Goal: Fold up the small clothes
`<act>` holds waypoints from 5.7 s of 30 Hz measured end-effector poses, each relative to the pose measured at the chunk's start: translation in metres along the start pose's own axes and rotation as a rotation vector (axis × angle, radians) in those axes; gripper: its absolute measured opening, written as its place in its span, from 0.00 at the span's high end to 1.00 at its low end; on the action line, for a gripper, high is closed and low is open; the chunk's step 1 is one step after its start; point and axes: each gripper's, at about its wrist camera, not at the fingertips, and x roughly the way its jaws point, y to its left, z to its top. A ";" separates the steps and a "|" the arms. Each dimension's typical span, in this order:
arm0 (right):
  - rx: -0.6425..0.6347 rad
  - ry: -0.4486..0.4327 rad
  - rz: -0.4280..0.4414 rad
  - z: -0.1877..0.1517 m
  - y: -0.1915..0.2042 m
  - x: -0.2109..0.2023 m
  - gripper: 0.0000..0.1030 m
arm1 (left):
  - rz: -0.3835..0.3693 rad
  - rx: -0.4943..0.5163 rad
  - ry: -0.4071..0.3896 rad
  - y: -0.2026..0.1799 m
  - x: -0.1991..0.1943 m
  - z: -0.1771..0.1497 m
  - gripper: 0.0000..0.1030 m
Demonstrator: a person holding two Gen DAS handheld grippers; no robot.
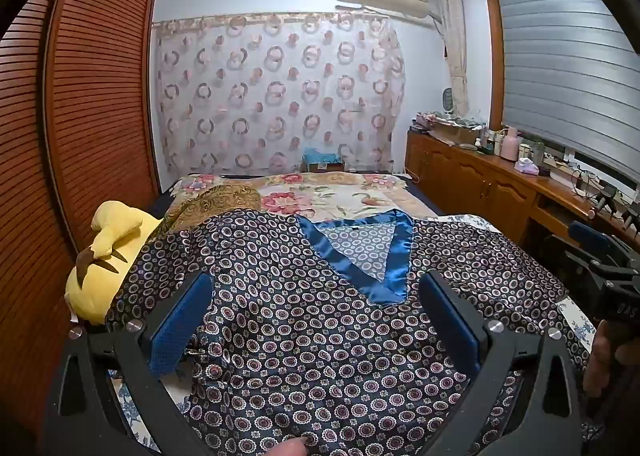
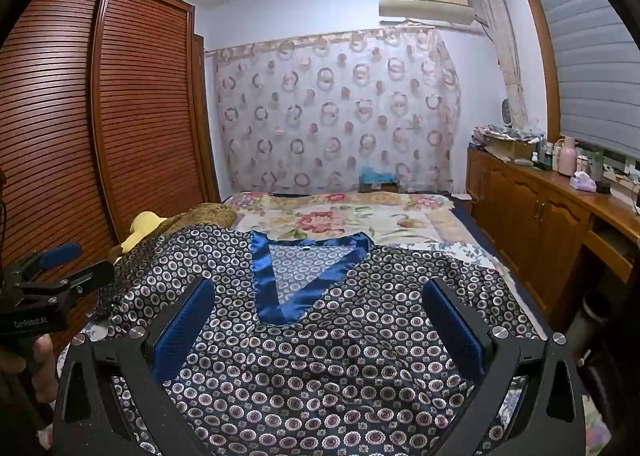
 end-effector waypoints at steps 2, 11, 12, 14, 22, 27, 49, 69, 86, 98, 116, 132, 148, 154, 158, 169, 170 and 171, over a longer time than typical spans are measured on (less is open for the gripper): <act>0.001 0.003 0.000 0.000 0.000 0.000 0.00 | 0.001 0.001 -0.003 0.000 0.000 0.000 0.00; 0.003 -0.001 0.001 0.000 0.000 -0.001 0.00 | 0.005 0.001 -0.008 0.000 0.000 0.000 0.00; 0.003 -0.001 0.001 0.000 0.000 -0.001 0.00 | 0.005 0.001 -0.008 0.000 0.001 0.000 0.00; 0.003 -0.001 0.002 0.000 0.000 -0.001 0.00 | 0.006 0.001 -0.008 0.000 0.000 0.000 0.00; 0.005 -0.001 0.002 -0.001 0.001 0.000 0.00 | 0.006 0.002 -0.008 -0.001 0.001 0.000 0.00; 0.005 0.000 0.003 -0.001 0.000 0.000 0.00 | 0.008 0.002 -0.007 -0.001 0.001 0.000 0.00; 0.007 -0.001 0.004 -0.002 0.001 -0.001 0.00 | 0.012 0.004 -0.017 0.002 -0.005 0.002 0.00; 0.008 -0.003 0.005 0.000 0.000 -0.002 0.00 | 0.013 0.005 -0.018 0.002 -0.006 0.003 0.00; 0.004 -0.006 0.009 0.001 0.001 -0.003 0.00 | 0.014 0.006 -0.019 0.003 -0.006 0.004 0.00; 0.001 0.025 0.036 -0.005 0.001 0.007 0.00 | 0.019 -0.012 0.011 0.016 0.004 -0.005 0.00; -0.043 0.102 0.122 -0.002 0.012 0.039 0.00 | 0.087 -0.067 0.131 0.097 0.034 -0.042 0.00; -0.117 0.199 0.201 -0.006 0.025 0.078 0.00 | 0.093 -0.120 0.261 0.170 0.062 -0.069 0.11; -0.199 0.320 0.253 -0.020 0.050 0.103 0.00 | 0.080 -0.187 0.405 0.226 0.100 -0.075 0.34; -0.218 0.362 0.333 -0.025 0.053 0.106 0.00 | 0.047 -0.256 0.424 0.238 0.100 -0.083 0.34; -0.221 0.366 0.340 -0.026 0.053 0.108 0.00 | 0.012 -0.278 0.441 0.237 0.102 -0.089 0.34; -0.232 0.372 0.349 -0.030 0.053 0.105 0.00 | -0.049 -0.243 0.458 0.221 0.101 -0.089 0.62; -0.230 0.371 0.348 -0.029 0.053 0.105 0.00 | -0.041 -0.234 0.454 0.221 0.100 -0.088 0.64; -0.228 0.371 0.348 -0.029 0.052 0.105 0.00 | -0.022 -0.213 0.450 0.218 0.099 -0.087 0.70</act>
